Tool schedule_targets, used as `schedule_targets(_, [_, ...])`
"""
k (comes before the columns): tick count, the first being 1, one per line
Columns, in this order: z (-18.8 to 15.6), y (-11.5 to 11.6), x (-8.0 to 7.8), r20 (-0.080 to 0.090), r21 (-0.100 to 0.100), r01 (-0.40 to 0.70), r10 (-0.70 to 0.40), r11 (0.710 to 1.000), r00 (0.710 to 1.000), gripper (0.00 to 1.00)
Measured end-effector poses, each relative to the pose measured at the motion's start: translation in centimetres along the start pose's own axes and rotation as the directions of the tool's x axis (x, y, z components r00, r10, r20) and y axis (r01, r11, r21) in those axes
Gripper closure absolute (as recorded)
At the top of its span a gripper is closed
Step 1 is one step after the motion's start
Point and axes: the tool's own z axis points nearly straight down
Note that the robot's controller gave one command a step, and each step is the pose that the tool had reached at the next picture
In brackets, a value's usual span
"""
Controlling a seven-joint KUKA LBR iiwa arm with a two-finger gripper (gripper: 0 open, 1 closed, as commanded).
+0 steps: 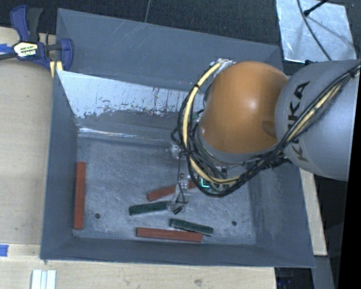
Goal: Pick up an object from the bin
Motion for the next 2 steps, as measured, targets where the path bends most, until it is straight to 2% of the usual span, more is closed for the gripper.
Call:
schedule_targets(1, [14.36, -1.27, -0.07, 0.001, 0.0, -0.046, 0.046, 0.999, 0.999, 0.0])
schedule_targets(2, [13.9, -1.24, -0.26, 0.008, -0.002, -0.049, 0.049, 0.999, 0.999, 1.0])
